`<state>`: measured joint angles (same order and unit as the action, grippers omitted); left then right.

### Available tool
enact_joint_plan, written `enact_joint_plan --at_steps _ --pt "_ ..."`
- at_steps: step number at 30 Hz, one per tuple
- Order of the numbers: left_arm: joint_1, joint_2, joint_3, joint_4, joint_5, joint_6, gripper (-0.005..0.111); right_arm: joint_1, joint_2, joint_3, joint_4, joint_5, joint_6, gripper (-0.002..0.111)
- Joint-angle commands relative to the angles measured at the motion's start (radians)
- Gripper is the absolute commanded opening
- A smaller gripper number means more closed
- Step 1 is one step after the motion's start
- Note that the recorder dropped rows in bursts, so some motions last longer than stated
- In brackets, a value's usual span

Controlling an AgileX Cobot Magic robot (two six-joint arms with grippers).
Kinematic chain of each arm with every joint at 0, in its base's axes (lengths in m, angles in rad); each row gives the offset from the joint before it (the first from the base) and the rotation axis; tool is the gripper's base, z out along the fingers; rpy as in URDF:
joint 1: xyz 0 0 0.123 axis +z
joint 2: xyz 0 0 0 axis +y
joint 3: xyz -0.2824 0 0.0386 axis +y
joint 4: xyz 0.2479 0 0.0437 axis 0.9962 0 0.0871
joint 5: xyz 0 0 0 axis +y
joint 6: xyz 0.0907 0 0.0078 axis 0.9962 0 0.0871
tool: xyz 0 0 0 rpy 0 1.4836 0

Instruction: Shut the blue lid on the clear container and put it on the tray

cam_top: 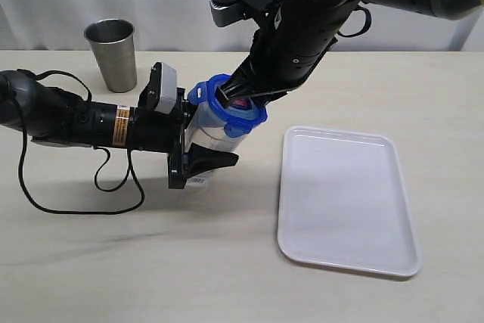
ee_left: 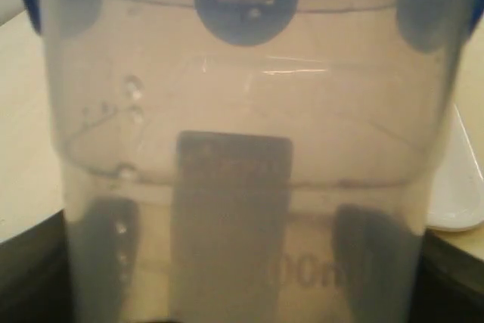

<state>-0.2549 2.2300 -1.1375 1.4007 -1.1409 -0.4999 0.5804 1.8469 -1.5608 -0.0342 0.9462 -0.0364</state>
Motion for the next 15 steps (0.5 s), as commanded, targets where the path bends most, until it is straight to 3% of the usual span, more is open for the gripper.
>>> enact_joint_plan --at_steps 1,8,15 --pt "-0.001 -0.015 -0.004 -0.05 -0.08 0.002 0.066 -0.001 0.031 0.004 -0.003 0.031 0.006 0.004" --pt "-0.001 -0.015 -0.004 -0.05 -0.08 0.0 0.066 -0.001 0.05 0.002 0.0 0.017 0.007 0.005" --pt "-0.002 -0.015 -0.004 -0.025 0.092 0.0 0.066 -0.015 0.038 -0.02 0.011 0.029 0.029 0.032"
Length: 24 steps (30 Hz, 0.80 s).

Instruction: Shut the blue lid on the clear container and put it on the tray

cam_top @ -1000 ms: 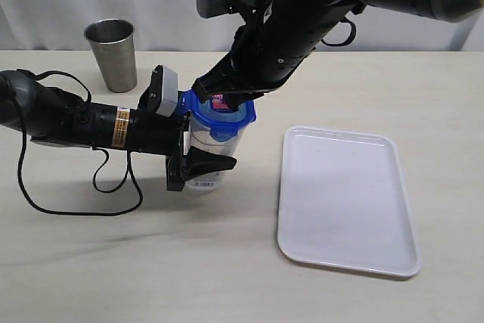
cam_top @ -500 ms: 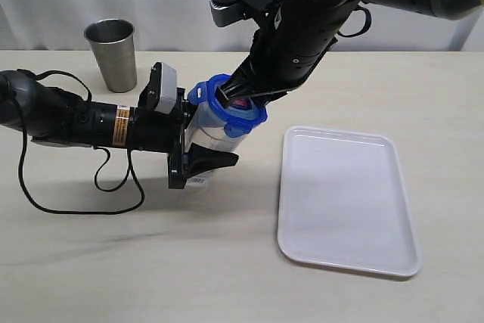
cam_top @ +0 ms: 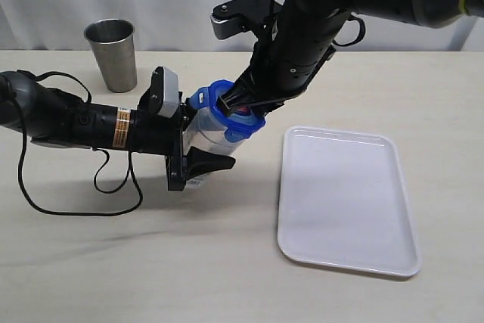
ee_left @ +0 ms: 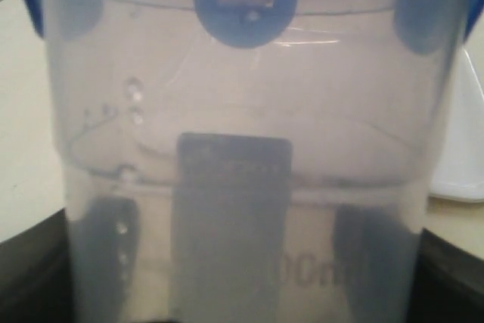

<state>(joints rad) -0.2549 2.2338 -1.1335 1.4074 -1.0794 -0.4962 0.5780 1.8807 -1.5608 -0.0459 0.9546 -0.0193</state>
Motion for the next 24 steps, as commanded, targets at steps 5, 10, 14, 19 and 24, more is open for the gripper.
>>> enact_joint_plan --at_steps 5,10,14,19,24 --pt "-0.002 -0.019 -0.008 -0.009 0.067 -0.002 0.066 -0.022 -0.002 -0.089 0.111 0.029 0.007 0.045" --pt "-0.002 -0.019 -0.008 -0.009 0.068 -0.002 0.066 -0.018 -0.005 -0.149 0.267 0.003 -0.049 0.048" --pt "-0.002 -0.019 -0.008 -0.009 0.068 -0.002 0.066 -0.002 0.016 -0.149 0.303 -0.01 -0.067 0.048" --pt "-0.002 -0.019 -0.008 -0.009 0.068 -0.002 0.066 0.017 0.061 -0.149 0.19 0.02 0.019 0.048" --pt "-0.002 -0.019 -0.008 -0.011 0.069 -0.002 0.066 0.029 0.073 -0.149 0.188 0.001 0.019 0.048"
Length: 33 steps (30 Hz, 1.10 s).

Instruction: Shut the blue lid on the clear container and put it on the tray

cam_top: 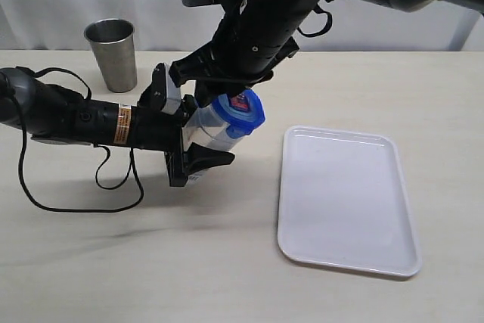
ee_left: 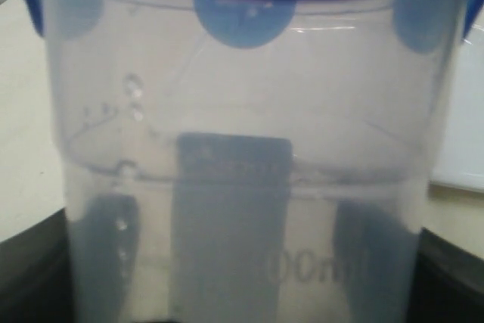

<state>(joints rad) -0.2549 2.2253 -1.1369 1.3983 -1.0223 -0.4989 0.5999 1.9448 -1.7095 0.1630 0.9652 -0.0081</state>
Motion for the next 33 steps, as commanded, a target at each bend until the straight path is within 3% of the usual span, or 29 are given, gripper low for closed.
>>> enact_joint_plan --at_steps 1,8,13,20,33 --pt "-0.002 -0.01 -0.004 -0.002 0.012 0.001 0.066 0.007 0.009 0.0 -0.017 -0.016 0.008 0.048" --pt "-0.002 -0.01 -0.004 -0.004 0.012 0.001 0.066 0.007 0.04 0.0 -0.016 0.016 0.008 0.037" --pt "-0.002 -0.01 -0.004 -0.006 0.003 0.001 0.066 0.024 0.068 0.0 -0.05 0.046 0.002 0.036" --pt "-0.002 -0.01 -0.004 -0.006 -0.001 0.001 0.066 0.089 0.075 0.0 -0.248 0.039 0.096 0.037" --pt "-0.002 -0.01 -0.004 -0.006 -0.005 0.001 0.066 0.094 0.119 0.0 -0.254 0.079 0.043 0.037"
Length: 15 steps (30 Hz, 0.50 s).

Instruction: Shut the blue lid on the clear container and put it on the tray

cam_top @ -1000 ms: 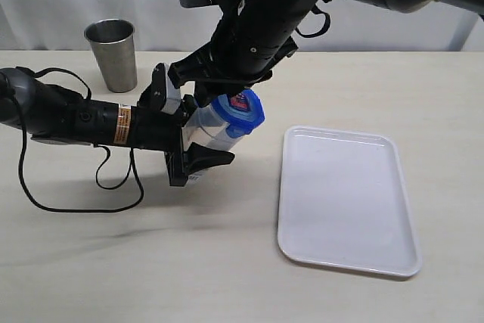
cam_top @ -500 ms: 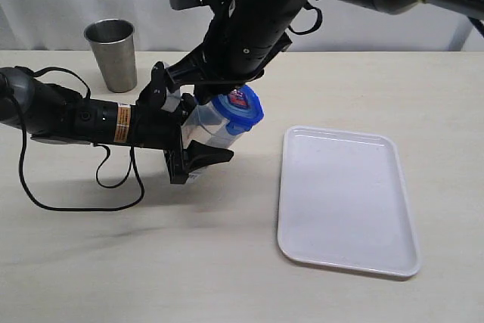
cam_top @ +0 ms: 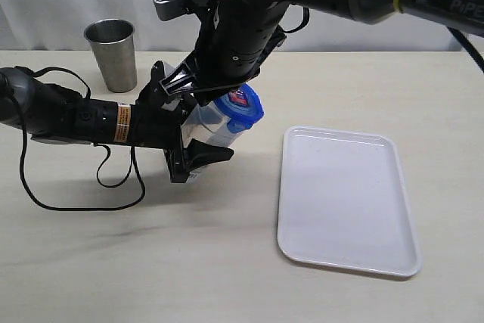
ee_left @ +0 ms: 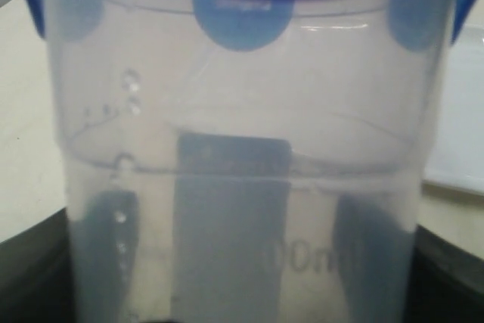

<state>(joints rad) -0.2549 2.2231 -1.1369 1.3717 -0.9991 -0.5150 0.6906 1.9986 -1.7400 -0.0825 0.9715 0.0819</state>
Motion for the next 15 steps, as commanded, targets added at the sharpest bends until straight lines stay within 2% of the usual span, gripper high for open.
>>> enact_joint_plan --at_steps 1,8,15 --pt "-0.002 -0.008 -0.004 0.021 -0.029 0.021 0.066 0.009 0.065 0.03 -0.011 0.074 -0.073 0.037" --pt "-0.002 -0.008 -0.004 0.021 -0.029 0.021 0.066 0.054 0.069 0.03 -0.116 0.094 -0.092 0.037" --pt "-0.002 -0.008 -0.004 0.021 -0.03 0.021 0.066 0.057 0.069 0.03 -0.128 0.103 -0.089 0.037"
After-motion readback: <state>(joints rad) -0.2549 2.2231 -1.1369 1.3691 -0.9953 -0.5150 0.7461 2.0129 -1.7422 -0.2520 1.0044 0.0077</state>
